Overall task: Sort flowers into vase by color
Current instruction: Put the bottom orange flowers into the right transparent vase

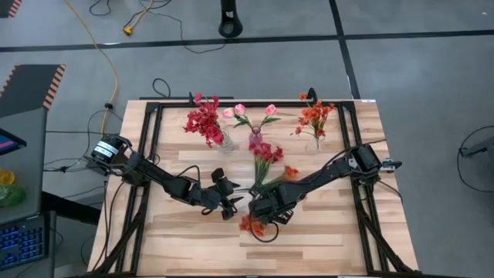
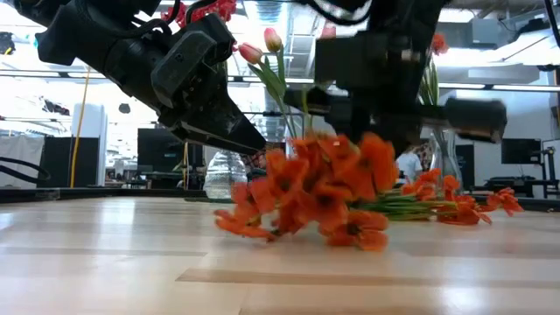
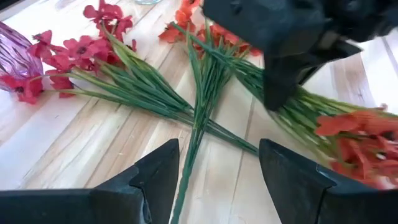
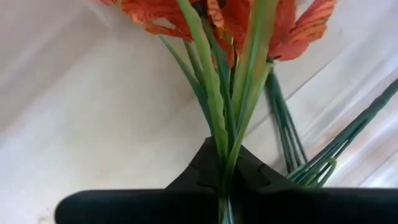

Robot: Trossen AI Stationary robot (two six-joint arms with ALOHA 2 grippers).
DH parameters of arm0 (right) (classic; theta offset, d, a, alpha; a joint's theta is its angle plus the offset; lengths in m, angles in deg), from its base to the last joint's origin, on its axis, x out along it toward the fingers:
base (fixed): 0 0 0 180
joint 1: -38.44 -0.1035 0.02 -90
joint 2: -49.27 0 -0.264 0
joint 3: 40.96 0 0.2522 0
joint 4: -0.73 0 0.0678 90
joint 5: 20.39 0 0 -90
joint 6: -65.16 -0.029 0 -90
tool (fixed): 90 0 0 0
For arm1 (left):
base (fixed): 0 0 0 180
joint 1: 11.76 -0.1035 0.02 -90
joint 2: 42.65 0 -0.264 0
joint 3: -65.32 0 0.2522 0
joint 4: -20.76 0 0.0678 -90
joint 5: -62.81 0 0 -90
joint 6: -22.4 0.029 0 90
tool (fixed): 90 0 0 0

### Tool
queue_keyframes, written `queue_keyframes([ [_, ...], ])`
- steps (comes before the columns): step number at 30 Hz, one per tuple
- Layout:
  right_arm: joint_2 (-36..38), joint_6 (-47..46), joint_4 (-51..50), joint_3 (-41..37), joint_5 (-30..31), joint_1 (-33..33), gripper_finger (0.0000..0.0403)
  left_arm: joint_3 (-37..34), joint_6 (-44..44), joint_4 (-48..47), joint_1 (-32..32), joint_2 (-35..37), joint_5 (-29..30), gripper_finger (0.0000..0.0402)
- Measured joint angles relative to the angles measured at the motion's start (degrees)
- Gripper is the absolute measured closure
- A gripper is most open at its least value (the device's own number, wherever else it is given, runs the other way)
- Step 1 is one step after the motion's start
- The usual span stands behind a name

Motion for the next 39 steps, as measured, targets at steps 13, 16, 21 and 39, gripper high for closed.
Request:
queue_keyframes([
  [13, 4.7, -12.1, -9.9, 6.6, -2.6, -1.9, 0.0362, 0.0, 0.0, 0.0, 0.0, 0.0, -1.6, 0.0193],
  [16, 8.8, -14.6, -10.0, 6.6, -2.6, -1.8, 0.0364, 0.0, 0.0, 0.0, 0.0, 0.0, -1.6, 0.0193],
  [21, 16.2, -19.0, -9.9, 6.5, -2.5, -1.4, 0.0361, 0.0, 0.0, 0.1, 0.0, 0.0, -1.5, 0.0193],
  [39, 47.7, -43.1, 1.5, -14.8, 29.6, -9.9, 0.0363, 0.0, 0.0, 0.3, 0.0, 0.0, -1.4, 0.0193],
])
